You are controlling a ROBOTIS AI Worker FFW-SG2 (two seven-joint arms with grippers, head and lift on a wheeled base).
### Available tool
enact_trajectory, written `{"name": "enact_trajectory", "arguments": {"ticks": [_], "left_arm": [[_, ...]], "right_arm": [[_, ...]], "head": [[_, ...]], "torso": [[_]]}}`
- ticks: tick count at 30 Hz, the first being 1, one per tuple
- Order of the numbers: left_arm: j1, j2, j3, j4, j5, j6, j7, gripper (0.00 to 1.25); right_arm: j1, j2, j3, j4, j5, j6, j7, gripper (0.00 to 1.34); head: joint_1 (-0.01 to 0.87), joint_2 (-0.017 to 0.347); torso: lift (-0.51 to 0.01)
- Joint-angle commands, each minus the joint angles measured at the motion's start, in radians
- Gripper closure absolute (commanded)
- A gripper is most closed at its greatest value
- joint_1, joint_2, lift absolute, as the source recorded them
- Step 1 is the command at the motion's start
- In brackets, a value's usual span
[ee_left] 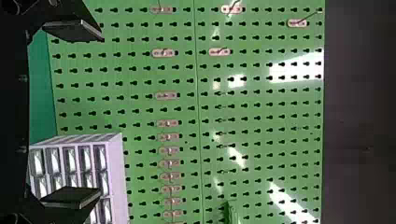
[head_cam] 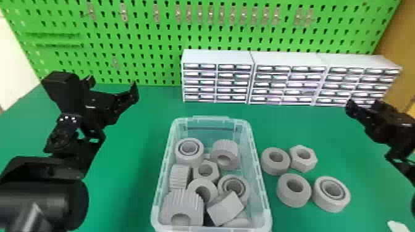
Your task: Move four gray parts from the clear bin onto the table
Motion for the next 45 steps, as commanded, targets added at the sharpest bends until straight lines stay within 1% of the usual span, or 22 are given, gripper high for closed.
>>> {"name": "enact_trajectory", "arguments": {"ticks": [1, 7, 17, 24, 45], "left_arm": [[0.008, 0.0, 0.003, -0.005, 0.0, 0.0, 0.0, 0.11], [0.002, 0.002, 0.003, -0.01, 0.0, 0.0, 0.0, 0.11], [-0.001, 0.002, 0.009, -0.021, -0.006, 0.0, 0.0, 0.11], [-0.007, 0.003, 0.011, -0.022, -0.008, 0.0, 0.0, 0.11], [-0.008, 0.003, 0.009, -0.022, -0.01, -0.002, 0.0, 0.11]], "right_arm": [[0.009, 0.018, 0.012, 0.001, 0.008, -0.025, -0.018, 0.49], [0.017, 0.029, 0.021, 0.001, 0.008, -0.036, -0.029, 0.49], [0.006, 0.031, 0.037, 0.001, 0.009, -0.036, -0.029, 0.49], [-0.005, 0.031, 0.054, 0.001, 0.025, -0.044, -0.03, 0.49], [-0.022, 0.023, 0.078, 0.003, 0.022, -0.054, -0.033, 0.49]], "head": [[0.678, 0.034], [0.678, 0.034], [0.678, 0.034], [0.678, 0.034], [0.678, 0.034]], "torso": [[-0.05], [-0.05], [-0.05], [-0.05], [-0.05]]}}
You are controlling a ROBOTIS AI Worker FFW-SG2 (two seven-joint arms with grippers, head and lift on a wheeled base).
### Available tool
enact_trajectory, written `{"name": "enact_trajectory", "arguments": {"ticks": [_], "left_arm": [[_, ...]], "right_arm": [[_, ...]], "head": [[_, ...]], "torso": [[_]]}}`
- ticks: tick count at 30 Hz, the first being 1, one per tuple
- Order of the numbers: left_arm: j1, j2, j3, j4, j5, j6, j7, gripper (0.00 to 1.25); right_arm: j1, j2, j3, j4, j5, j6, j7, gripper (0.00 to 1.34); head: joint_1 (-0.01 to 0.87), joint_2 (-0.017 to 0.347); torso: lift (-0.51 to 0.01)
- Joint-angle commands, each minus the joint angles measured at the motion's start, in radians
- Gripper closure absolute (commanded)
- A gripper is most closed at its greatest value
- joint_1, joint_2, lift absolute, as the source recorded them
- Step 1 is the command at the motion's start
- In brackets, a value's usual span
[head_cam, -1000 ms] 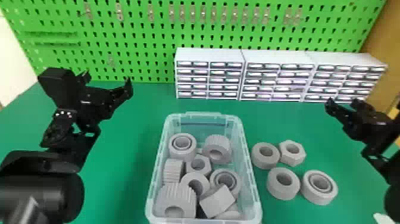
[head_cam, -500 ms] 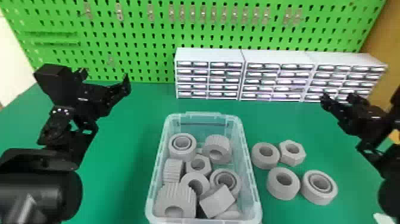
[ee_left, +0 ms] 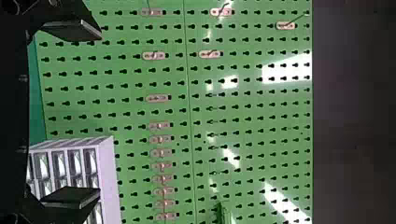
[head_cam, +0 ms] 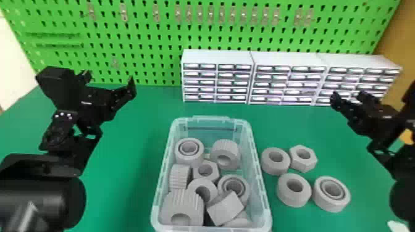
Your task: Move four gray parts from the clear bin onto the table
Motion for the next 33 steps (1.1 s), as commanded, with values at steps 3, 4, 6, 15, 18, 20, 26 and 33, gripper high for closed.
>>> {"name": "enact_trajectory", "arguments": {"ticks": [3, 4, 6, 15, 18, 20, 26, 33], "left_arm": [[-0.001, 0.0, 0.003, 0.0, 0.0, -0.001, 0.0, 0.11], [0.0, 0.0, 0.003, 0.0, 0.0, -0.001, 0.0, 0.11], [0.0, 0.0, 0.003, 0.0, 0.0, -0.001, 0.0, 0.11], [0.003, 0.0, 0.006, 0.0, 0.0, -0.001, 0.0, 0.11], [0.006, -0.001, 0.009, 0.0, 0.0, -0.002, 0.0, 0.11], [0.006, 0.0, 0.01, 0.0, 0.0, -0.005, 0.0, 0.11], [0.006, -0.001, 0.012, 0.0, 0.0, -0.012, 0.0, 0.11], [0.009, -0.001, 0.013, 0.0, 0.0, -0.015, 0.0, 0.11]], "right_arm": [[0.0, -0.001, 0.002, 0.0, -0.004, 0.0, 0.0, 0.49], [0.0, -0.002, 0.002, 0.0, -0.004, 0.0, 0.0, 0.49], [0.0, -0.002, 0.004, 0.0, -0.004, 0.0, 0.0, 0.49], [-0.003, -0.005, 0.01, 0.0, -0.005, -0.001, 0.0, 0.49], [-0.004, -0.008, 0.013, -0.001, -0.007, -0.003, 0.0, 0.49], [-0.003, -0.01, 0.016, -0.003, -0.007, -0.003, 0.0, 0.49], [-0.004, -0.012, 0.019, -0.004, -0.007, -0.005, 0.0, 0.49], [-0.003, -0.013, 0.019, -0.003, -0.005, -0.006, 0.0, 0.49]], "head": [[0.678, 0.034], [0.678, 0.034], [0.678, 0.034], [0.678, 0.034], [0.678, 0.034], [0.678, 0.034], [0.678, 0.034], [0.678, 0.034]], "torso": [[-0.05], [-0.05], [-0.05], [-0.05], [-0.05], [-0.05], [-0.05], [-0.05]]}}
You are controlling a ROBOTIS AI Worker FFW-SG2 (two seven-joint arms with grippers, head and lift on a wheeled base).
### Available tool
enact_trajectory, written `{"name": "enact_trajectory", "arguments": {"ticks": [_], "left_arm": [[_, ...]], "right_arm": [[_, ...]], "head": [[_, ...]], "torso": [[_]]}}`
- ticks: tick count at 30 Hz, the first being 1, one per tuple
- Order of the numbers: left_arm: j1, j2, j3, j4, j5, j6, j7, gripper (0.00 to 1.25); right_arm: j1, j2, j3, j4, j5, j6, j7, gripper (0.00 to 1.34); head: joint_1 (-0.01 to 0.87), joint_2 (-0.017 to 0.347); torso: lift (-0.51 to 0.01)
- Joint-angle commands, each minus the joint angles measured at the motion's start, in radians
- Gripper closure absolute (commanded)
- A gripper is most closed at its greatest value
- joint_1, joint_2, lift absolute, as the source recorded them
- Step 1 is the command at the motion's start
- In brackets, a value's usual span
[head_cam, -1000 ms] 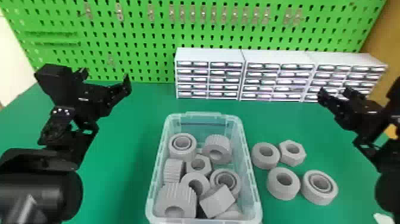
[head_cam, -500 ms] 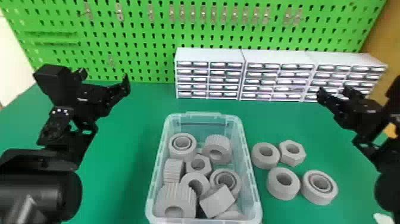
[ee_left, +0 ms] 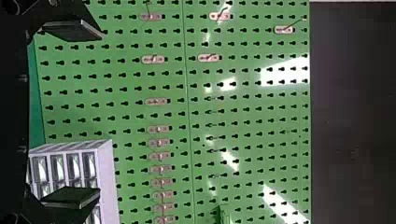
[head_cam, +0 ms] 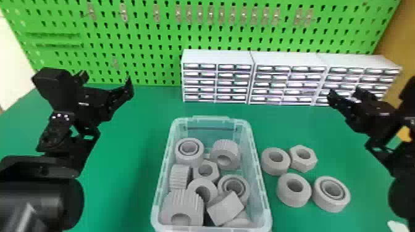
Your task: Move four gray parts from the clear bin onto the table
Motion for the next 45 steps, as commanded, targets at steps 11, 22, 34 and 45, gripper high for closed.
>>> {"name": "enact_trajectory", "arguments": {"ticks": [11, 22, 34, 45], "left_arm": [[0.002, 0.0, 0.004, 0.0, 0.0, -0.003, 0.0, 0.11], [0.002, 0.0, 0.004, 0.0, 0.0, -0.003, 0.0, 0.11], [0.0, 0.0, 0.004, 0.0, 0.0, -0.005, 0.0, 0.11], [0.0, 0.0, 0.005, 0.0, -0.003, -0.005, 0.0, 0.11]], "right_arm": [[0.001, -0.001, 0.005, 0.0, 0.004, -0.013, 0.0, 0.49], [0.001, -0.005, 0.008, 0.0, 0.004, -0.019, 0.0, 0.49], [0.004, -0.005, 0.011, 0.0, 0.004, -0.026, -0.005, 0.49], [0.012, -0.003, 0.006, -0.001, 0.003, -0.026, -0.005, 0.49]], "head": [[0.678, 0.034], [0.678, 0.034], [0.678, 0.034], [0.678, 0.034]], "torso": [[-0.05], [-0.05], [-0.05], [-0.05]]}}
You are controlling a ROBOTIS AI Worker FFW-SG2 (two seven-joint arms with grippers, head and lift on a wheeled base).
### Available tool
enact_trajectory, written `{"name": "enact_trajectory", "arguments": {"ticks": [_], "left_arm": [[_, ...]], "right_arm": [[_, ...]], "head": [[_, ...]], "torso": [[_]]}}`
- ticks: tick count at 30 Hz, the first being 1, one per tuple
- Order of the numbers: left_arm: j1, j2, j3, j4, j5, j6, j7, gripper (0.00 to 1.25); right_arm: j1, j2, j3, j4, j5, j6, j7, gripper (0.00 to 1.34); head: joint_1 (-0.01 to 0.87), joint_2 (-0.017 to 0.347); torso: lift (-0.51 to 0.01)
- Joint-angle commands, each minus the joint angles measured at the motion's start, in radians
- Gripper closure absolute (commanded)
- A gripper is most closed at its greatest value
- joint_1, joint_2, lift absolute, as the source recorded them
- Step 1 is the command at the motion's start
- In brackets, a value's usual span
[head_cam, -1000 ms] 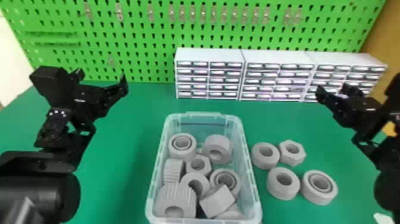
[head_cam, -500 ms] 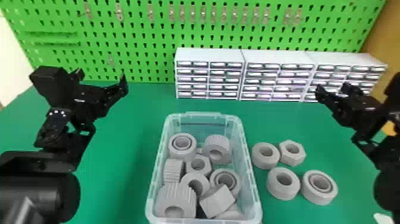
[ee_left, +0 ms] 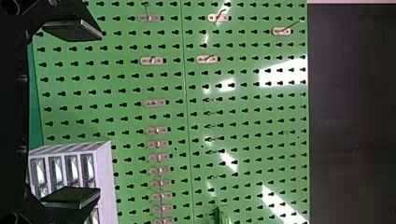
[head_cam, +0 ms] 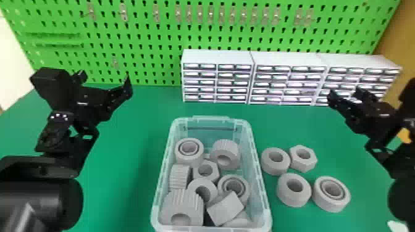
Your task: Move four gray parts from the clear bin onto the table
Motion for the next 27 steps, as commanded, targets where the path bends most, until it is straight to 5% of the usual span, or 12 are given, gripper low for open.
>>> {"name": "enact_trajectory", "arguments": {"ticks": [1, 27], "left_arm": [[0.001, 0.0, -0.002, 0.0, -0.001, 0.0, 0.0, 0.11], [-0.001, 0.0, 0.003, 0.0, -0.004, -0.006, 0.001, 0.11]], "right_arm": [[-0.003, -0.001, 0.003, -0.002, -0.001, 0.0, 0.0, 0.49], [-0.009, 0.003, 0.002, -0.01, -0.001, -0.005, -0.004, 0.49]], "head": [[0.678, 0.034], [0.678, 0.034]], "torso": [[-0.05], [-0.05]]}}
